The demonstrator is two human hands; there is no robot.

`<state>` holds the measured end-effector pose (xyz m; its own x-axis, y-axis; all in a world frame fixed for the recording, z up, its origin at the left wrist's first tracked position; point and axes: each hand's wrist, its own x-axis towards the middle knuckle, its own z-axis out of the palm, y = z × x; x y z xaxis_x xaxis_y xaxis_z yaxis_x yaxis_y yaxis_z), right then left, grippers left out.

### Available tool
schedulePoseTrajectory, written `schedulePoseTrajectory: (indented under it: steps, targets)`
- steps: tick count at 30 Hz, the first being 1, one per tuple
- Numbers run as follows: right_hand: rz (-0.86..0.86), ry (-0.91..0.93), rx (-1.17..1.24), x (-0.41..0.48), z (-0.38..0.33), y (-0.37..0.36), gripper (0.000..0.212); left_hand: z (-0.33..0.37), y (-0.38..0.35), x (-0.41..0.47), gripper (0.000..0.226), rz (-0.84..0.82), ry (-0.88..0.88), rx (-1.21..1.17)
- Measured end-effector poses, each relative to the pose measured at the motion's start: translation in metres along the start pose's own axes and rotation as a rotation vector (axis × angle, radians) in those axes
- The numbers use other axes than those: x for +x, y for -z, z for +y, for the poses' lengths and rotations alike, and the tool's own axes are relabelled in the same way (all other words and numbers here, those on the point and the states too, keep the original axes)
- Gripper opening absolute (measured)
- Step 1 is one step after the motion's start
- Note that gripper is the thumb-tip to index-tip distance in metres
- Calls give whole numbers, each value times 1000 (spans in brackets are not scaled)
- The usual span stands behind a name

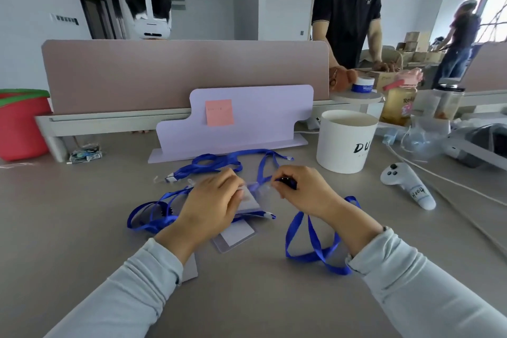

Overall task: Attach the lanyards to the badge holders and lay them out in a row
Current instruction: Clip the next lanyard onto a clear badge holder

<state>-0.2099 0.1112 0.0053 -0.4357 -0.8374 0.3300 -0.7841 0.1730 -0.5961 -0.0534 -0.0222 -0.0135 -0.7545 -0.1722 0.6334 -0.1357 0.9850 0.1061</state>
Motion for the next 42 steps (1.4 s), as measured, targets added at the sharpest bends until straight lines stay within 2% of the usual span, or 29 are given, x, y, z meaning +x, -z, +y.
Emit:
schedulePoseTrajectory:
  steps: [4,7,14,18,21,24,28,33,37,42]
  targets:
    - [123,-34,43,-12,13,15,10,16,-1,10,24,-52,-63,-15]
    - [154,-55,51,-22,21,29,14,23,-6,15,25,-7,-50,-56]
    - [320,-167,-92,-43,50,73,21,51,-24,38,33,48,-43,-123]
    - [163,-366,-177,-63,70,84,24,68,-39,51,38,44,0,-239]
    - [14,-515,-182,-78,79,76,22,79,-45,55,20,60,11,-238]
    - [-19,-569,-193,-85,82,70,29,82,-46,55,16,58,-8,-218]
    - [45,-528,-200,-78,77,69,39,69,-41,54,17,43,-1,-220]
    - [61,-362,-120,-40,50,45,24,33,-16,44,18,90,54,-155]
    - [-2,-217,-105,4,17,5,19,-14,11,25,23,124,153,-85]
    - [-116,-135,-70,58,-18,-50,19,-81,43,1,24,187,343,52]
